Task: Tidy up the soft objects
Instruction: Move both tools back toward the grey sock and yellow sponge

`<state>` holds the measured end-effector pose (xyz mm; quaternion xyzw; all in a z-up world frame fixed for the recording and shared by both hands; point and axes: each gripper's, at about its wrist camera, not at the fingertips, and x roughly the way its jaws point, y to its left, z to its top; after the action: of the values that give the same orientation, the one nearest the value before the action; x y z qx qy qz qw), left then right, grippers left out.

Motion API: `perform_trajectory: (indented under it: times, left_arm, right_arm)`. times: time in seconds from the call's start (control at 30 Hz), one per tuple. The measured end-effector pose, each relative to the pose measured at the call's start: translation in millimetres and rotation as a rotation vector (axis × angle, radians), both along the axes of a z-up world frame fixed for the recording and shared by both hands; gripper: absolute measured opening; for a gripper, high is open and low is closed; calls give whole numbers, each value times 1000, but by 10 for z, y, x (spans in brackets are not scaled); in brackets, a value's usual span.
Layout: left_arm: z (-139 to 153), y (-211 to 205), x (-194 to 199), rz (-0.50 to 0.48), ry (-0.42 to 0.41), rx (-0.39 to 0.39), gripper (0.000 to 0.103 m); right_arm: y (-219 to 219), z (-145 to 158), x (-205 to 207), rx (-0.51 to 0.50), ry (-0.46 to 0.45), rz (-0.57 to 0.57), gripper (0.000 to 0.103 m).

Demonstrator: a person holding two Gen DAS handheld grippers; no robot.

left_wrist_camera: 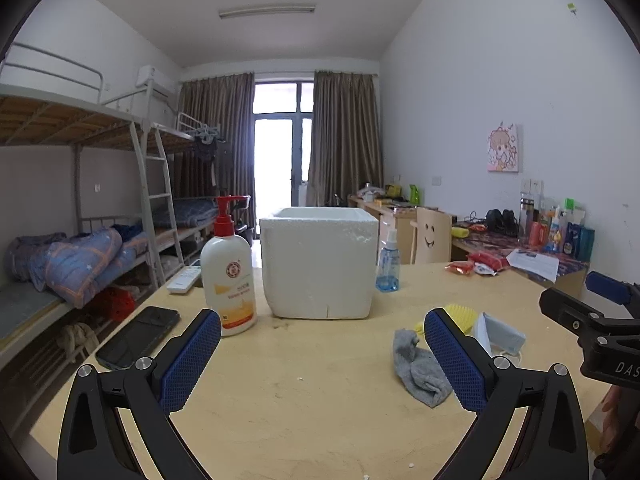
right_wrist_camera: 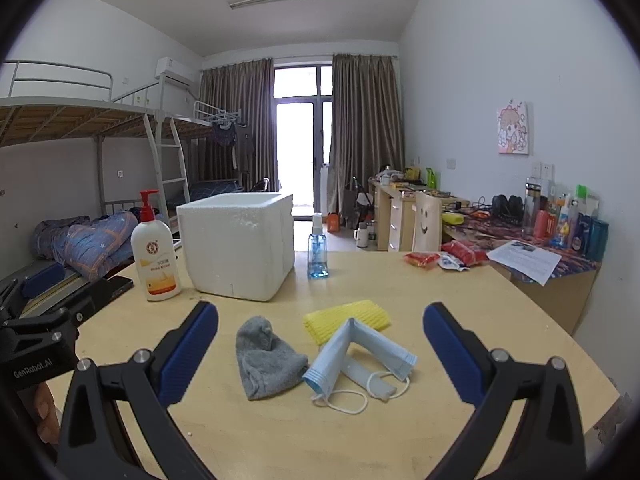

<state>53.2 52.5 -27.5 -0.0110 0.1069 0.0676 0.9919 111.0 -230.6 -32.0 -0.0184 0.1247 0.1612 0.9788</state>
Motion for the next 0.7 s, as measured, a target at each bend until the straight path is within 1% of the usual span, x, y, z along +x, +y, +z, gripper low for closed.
perform_trajectory:
  times: [0.27, 0.53, 0.7]
  left_arm:
    - [-31, -128, 98, -39, 35, 13, 102]
    - [-57, -244, 285, -79, 74, -8, 102]
    - [-121, -307, 469, -108, 126, -14, 102]
  right_arm:
    - [-100, -48, 56, 5, 26, -27, 103]
    - [-208, -100, 164, -12, 53, -63, 103]
    - [-276, -145, 246, -6, 81, -77, 103]
